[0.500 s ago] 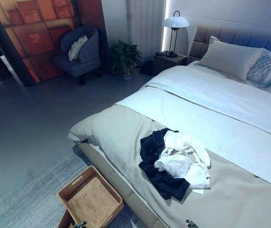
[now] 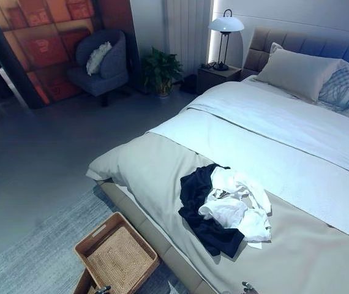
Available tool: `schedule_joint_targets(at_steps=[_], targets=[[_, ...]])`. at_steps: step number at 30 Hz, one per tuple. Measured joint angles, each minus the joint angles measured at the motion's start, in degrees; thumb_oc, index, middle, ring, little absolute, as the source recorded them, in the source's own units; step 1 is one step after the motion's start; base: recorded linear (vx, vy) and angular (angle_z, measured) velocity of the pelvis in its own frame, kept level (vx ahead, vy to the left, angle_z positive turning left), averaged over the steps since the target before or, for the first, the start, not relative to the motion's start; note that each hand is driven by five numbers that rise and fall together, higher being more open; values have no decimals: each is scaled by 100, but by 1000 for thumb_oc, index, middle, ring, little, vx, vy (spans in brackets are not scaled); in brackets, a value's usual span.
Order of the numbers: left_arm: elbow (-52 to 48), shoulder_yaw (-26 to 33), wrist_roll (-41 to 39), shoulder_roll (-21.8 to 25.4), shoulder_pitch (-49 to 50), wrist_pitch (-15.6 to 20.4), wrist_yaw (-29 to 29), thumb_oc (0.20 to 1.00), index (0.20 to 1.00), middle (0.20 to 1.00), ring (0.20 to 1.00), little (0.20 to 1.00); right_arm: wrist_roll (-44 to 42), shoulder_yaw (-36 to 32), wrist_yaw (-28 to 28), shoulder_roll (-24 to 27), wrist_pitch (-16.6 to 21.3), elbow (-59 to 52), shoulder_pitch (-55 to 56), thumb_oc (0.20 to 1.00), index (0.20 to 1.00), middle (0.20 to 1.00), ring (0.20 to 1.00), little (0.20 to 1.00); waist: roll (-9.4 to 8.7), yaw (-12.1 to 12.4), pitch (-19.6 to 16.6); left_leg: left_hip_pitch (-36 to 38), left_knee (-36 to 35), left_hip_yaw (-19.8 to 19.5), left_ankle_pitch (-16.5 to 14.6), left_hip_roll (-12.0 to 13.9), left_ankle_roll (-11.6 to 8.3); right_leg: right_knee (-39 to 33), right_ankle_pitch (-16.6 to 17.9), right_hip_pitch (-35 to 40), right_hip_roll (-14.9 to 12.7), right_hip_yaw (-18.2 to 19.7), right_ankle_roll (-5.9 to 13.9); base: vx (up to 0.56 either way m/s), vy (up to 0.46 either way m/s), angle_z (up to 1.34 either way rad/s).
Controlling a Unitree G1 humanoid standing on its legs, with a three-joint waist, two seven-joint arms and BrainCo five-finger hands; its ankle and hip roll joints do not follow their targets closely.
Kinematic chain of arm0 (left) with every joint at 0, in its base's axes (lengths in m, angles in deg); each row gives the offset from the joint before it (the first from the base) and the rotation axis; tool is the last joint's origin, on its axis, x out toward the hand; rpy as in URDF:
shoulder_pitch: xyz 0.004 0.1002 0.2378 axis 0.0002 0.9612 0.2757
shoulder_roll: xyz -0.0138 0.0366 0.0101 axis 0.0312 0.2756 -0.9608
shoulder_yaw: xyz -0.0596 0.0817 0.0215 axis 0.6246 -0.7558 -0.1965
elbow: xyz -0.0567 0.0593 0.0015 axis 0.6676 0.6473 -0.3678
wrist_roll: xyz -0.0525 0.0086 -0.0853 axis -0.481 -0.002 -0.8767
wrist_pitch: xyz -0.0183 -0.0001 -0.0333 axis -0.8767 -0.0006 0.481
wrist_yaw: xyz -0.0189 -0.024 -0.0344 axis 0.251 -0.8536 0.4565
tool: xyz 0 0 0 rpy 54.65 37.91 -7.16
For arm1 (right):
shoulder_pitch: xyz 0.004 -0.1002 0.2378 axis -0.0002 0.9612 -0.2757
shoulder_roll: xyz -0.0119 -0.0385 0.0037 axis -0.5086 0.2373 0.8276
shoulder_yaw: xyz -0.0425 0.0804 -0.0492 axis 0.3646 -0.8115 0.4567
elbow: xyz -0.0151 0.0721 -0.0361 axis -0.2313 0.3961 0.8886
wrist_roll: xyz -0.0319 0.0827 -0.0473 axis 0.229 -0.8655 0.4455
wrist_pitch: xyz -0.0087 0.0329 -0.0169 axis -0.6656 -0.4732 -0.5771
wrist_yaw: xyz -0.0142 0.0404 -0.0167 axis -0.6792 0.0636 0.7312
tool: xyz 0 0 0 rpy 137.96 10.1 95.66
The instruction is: Pick up clothes into the bucket
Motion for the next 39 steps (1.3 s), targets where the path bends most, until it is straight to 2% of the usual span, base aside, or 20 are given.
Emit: schedule_joint_targets(at_steps=[4, 5, 7, 9, 10, 14, 17, 22, 25, 29, 32, 34, 39], targets=[[-65, 10, -78, 2, 13, 1, 47, 1000, 1000, 1000, 1000, 1000, -666, -125, 30, -4, 32, -721, -141, 1000, 1000, 1000, 1000, 1000, -1, 13, 78, -75, 1, -5, 16, -1, 20, 1, 7, -71, 2, -5, 5, -33, 5, 1], [-274, 30, -193, 11, 75, 4, 75, 1000, 1000, 1000, 1000, 1000, -1021, -215, 84, -6, 64, -1382, -147, 1000, 1000, 1000, 1000, 1000, 8, 7, 183, -102, 2, -1, 24, -3, 31, 1, 19, -104, 1, -1, 16, -35, 5, -2], [-375, 30, -234, 17, 65, 11, 101, 1000, 1000, 1000, 1000, 1000, -1303, -227, 69, 24, 217, -1806, -321, 1000, 1000, 1000, 1000, 1000, 15, -9, 272, -184, 4, 2, 46, -4, 56, 4, 57, -195, 0, 5, 21, -44, 0, -2], [-415, 33, -243, 26, 53, 16, 107, 1000, 1000, 1000, 1000, 1000, -1518, -198, 8, 67, 225, -1874, -500, 1000, 1000, 1000, 1000, 1000, -1, 7, 304, -207, 5, 1, 54, -5, 53, 18, 71, -215, 2, 2, 31, -53, 3, 2], [-513, 43, -244, 33, 82, 20, 119, 1000, 1000, 1000, 1000, 1000, -1604, -207, -3, 176, 212, -2283, -529, 1000, 1000, 1000, 1000, 1000, -7, 28, 330, -258, 5, -18, 54, -10, 53, 21, 73, -253, -2, -17, 33, -101, 16, 5], [-558, 133, -247, 30, 13, 37, 204, 1000, 1000, 1000, 1000, 1000, -1561, -354, 179, 460, 325, -2835, -847, 1000, 1000, 1000, 1000, 1000, -19, 20, 556, -387, 35, -33, 68, -36, 67, 27, 105, -359, -32, -35, 72, -89, 24, 3], [-594, 143, -266, 21, -125, 43, 316, 1000, 1000, 1000, 1000, 1000, -920, -424, 622, 732, 398, -2941, -1225, 1000, 1000, 1000, 1000, 1000, 29, 18, 774, -612, 71, -61, 124, -88, 104, 30, 171, -555, -81, -56, 106, -137, 31, 5], [-852, -55, -413, 28, -556, 171, 606, 1000, 1000, 1000, 1000, 1000, 382, -384, 1508, 1150, 381, -2704, -2076, 1000, 1000, 1000, 1000, 1000, 93, 35, 1273, -1342, 575, -146, 134, -206, 105, 182, 259, -1053, -206, -123, 125, -113, 34, 8], [-1005, -201, -447, 18, -726, 241, 777, 1000, 1000, 1000, 1000, 1000, 1053, -334, 1995, 1270, 262, -2453, -2541, 1000, 1000, 1000, 1000, 1000, 135, 74, 1577, -1517, 643, -157, 134, -212, 105, 312, 264, -1267, -226, -125, 126, -90, 37, 2], [-1072, -412, -468, 17, -1073, 333, 1005, 1000, 1000, 1000, 1000, 1000, 1758, -200, 2589, 1684, 18, -1749, -3284, 1000, 1000, 1000, 1000, 1000, 298, 180, 1989, -2031, 830, -199, 149, -260, 128, 642, 254, -1816, -300, -147, 128, -101, 32, 2], [-1071, -502, -518, 14, -1237, 386, 1109, 1000, 1000, 1000, 1000, 1000, 1813, -91, 2738, 1914, -160, -1068, -3939, 1000, 1000, 1000, 1000, 1000, 392, 212, 2305, -2321, 887, -236, 244, -320, 229, 945, 219, -2203, -378, -167, 141, -92, 20, 10], [-1050, -545, -642, 21, -1357, 393, 1139, 1000, 1000, 1000, 1000, 1000, 1807, 94, 2785, 2021, -218, -651, -4307, 1000, 1000, 1000, 1000, 1000, 436, 181, 2449, -2521, 975, -304, 262, -360, 227, 1210, 124, -2453, -445, -215, 125, -42, 5, 16], [-1066, -749, -905, 14, -1504, 393, 1175, 1000, 1000, 1000, 1000, 1000, 1808, 594, 2666, 2055, -407, 336, -4836, 1000, 1000, 1000, 1000, 1000, 449, 268, 2529, -2705, 977, -438, 362, -484, 296, 1791, -131, -2831, -628, -316, 118, -29, -11, 18]])
